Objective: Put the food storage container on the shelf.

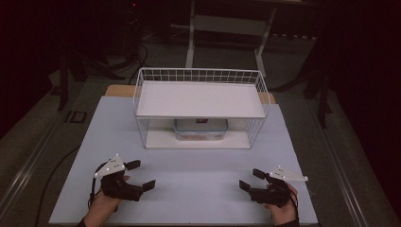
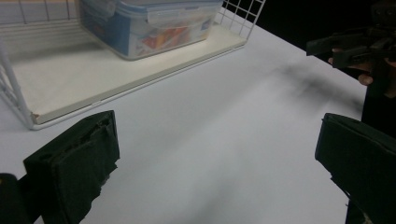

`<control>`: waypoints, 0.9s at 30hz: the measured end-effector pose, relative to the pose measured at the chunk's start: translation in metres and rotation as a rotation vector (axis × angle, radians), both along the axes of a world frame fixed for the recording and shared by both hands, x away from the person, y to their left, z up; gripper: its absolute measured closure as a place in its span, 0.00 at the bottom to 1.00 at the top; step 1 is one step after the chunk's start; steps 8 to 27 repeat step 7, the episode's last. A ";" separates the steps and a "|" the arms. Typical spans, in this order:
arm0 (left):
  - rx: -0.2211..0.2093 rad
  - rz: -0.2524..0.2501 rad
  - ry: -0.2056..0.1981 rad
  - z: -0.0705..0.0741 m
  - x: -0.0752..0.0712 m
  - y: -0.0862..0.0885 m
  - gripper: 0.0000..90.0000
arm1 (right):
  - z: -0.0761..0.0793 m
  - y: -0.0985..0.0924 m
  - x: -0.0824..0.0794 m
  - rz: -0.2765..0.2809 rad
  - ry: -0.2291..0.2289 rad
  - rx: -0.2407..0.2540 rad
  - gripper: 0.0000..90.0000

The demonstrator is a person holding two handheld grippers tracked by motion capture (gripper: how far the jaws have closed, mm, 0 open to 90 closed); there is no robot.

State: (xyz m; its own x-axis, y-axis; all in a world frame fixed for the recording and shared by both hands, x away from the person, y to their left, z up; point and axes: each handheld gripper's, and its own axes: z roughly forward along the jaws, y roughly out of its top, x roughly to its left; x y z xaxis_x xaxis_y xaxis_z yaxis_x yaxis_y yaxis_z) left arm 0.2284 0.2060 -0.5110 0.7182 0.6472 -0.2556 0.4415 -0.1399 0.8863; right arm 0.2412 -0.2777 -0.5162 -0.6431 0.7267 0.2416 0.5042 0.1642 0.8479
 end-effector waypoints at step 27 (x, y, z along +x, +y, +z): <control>-0.002 -0.002 0.002 0.000 0.000 0.000 0.00 | 0.002 -0.002 -0.001 -0.010 -0.012 -0.003 0.21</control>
